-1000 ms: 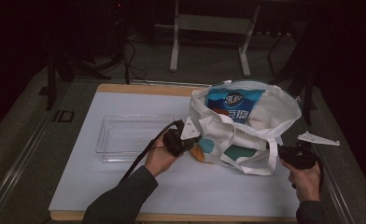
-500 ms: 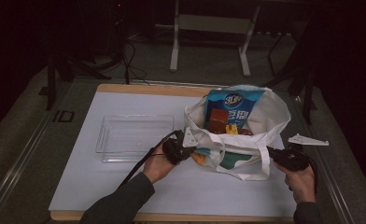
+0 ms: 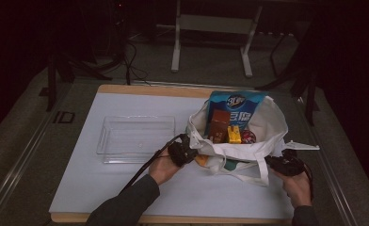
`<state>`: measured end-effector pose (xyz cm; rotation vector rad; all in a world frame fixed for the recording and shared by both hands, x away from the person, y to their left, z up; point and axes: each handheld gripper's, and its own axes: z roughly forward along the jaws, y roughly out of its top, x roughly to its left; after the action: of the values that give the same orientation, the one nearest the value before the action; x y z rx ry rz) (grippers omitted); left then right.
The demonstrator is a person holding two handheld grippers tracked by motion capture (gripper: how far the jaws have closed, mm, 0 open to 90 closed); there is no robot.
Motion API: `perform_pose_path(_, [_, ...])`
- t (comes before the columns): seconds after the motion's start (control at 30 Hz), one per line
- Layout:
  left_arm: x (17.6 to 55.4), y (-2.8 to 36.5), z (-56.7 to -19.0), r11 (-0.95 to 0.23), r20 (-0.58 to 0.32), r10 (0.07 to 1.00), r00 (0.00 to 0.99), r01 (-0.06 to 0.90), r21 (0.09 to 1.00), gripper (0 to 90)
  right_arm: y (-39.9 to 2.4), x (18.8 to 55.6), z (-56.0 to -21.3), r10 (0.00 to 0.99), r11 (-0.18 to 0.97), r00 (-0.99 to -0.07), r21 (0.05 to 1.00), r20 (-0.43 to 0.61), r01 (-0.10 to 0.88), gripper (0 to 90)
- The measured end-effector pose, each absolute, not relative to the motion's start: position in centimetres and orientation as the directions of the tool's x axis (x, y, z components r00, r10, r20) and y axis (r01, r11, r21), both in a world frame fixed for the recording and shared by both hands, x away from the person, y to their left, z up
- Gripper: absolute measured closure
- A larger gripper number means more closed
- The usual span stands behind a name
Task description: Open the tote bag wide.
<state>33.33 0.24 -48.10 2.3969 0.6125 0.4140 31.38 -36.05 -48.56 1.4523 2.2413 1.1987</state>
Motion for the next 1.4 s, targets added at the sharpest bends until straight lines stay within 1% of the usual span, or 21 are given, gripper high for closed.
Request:
perform_pose_path(0.17, [33.6,0.0,-48.7,-0.71,0.14,0.522,0.842,0.337,0.618,90.0,-35.8,31.5,-50.1,0.852,0.192,-0.468,0.691,0.235,0.697,88.8])
perform_pose_path(0.23, [33.6,-0.1,-49.0,-0.72,0.143,0.517,0.844,0.338,0.606,90.0,-35.9,31.5,-50.8,0.867,0.189,-0.443,0.673,0.228,0.715,89.1])
perform_pose_path(0.4, [33.8,0.0,-49.5,-0.722,0.109,0.509,0.854,0.355,0.594,90.0,-36.2,31.5,-51.7,0.871,0.169,-0.425,0.662,0.246,0.73,89.2])
perform_pose_path(0.5, [33.6,0.3,-49.4,-0.7,0.075,0.504,0.86,0.356,0.619,89.8,-36.2,31.5,-51.6,0.871,0.166,-0.423,0.663,0.248,0.73,89.2])
perform_pose_path(0.57, [33.4,0.6,-49.0,-0.678,0.055,0.498,0.865,0.349,0.647,85.9,-36.2,31.4,-51.4,0.871,0.171,-0.428,0.666,0.243,0.727,89.1])
perform_pose_path(0.7, [33.0,1.3,-47.8,-0.651,0.056,0.493,0.868,0.325,0.686,75.2,-36.3,31.3,-51.2,0.87,0.171,-0.43,0.67,0.241,0.723,89.1])
perform_pose_path(0.77, [32.8,1.6,-47.0,-0.635,0.06,0.492,0.869,0.311,0.707,72.2,-36.3,31.2,-51.2,0.87,0.168,-0.429,0.672,0.244,0.721,89.1])
perform_pose_path(0.83, [32.6,2.0,-46.2,-0.62,0.068,0.501,0.863,0.303,0.724,68.8,-36.3,31.1,-51.2,0.869,0.164,-0.428,0.674,0.247,0.72,89.0])
perform_pose_path(1.0, [32.7,2.9,-44.6,-0.551,0.048,0.548,0.835,0.317,0.772,59.7,-36.3,31.1,-51.2,0.87,0.164,-0.428,0.674,0.245,0.72,89.0])
perform_pose_path(1.03, [32.8,3.1,-44.3,-0.525,0.04,0.573,0.819,0.329,0.785,57.7,-36.3,31.1,-51.2,0.87,0.165,-0.428,0.675,0.244,0.719,88.9])
perform_pose_path(1.07, [32.9,3.3,-44.0,-0.494,0.015,0.585,0.811,0.341,0.8,55.3,-36.3,31.1,-51.2,0.87,0.163,-0.427,0.675,0.245,0.72,88.9])
perform_pose_path(1.1, [33.1,3.5,-43.7,-0.466,-0.019,0.586,0.81,0.356,0.81,55.3,-36.3,31.1,-51.2,0.869,0.164,-0.429,0.676,0.245,0.718,88.9])
perform_pose_path(1.13, [33.3,3.5,-43.5,-0.448,-0.039,0.587,0.809,0.364,0.816,55.4,-36.3,31.1,-51.2,0.869,0.165,-0.43,0.677,0.244,0.718,88.9])
perform_pose_path(1.17, [33.4,3.4,-43.4,-0.447,-0.04,0.586,0.809,0.364,0.817,56.3,-36.3,31.1,-51.2,0.87,0.167,-0.431,0.679,0.24,0.715,88.9])
perform_pose_path(1.23, [33.5,2.9,-43.4,-0.468,-0.014,0.597,0.802,0.362,0.807,61.8,-36.3,31.1,-51.2,0.871,0.167,-0.429,0.678,0.239,0.716,88.9])
perform_pose_path(1.27, [33.7,2.7,-43.4,-0.478,-0.013,0.594,0.805,0.366,0.799,67.7,-36.2,31.1,-51.2,0.871,0.166,-0.428,0.677,0.239,0.717,88.9])
perform_pose_path(1.3, [33.8,2.4,-43.5,-0.479,-0.018,0.592,0.806,0.37,0.796,76.5,-36.2,31.1,-51.2,0.872,0.165,-0.426,0.676,0.24,0.718,88.9])
perform_pose_path(1.33, [33.9,2.2,-43.6,-0.485,-0.014,0.595,0.804,0.373,0.791,81.2,-36.2,31.1,-51.2,0.873,0.164,-0.425,0.677,0.239,0.717,88.9])
perform_pose_path(1.4, [34.0,2.0,-43.6,-0.487,-0.011,0.601,0.799,0.377,0.788,87.0,-36.2,31.1,-51.1,0.873,0.165,-0.425,0.678,0.237,0.717,88.9])
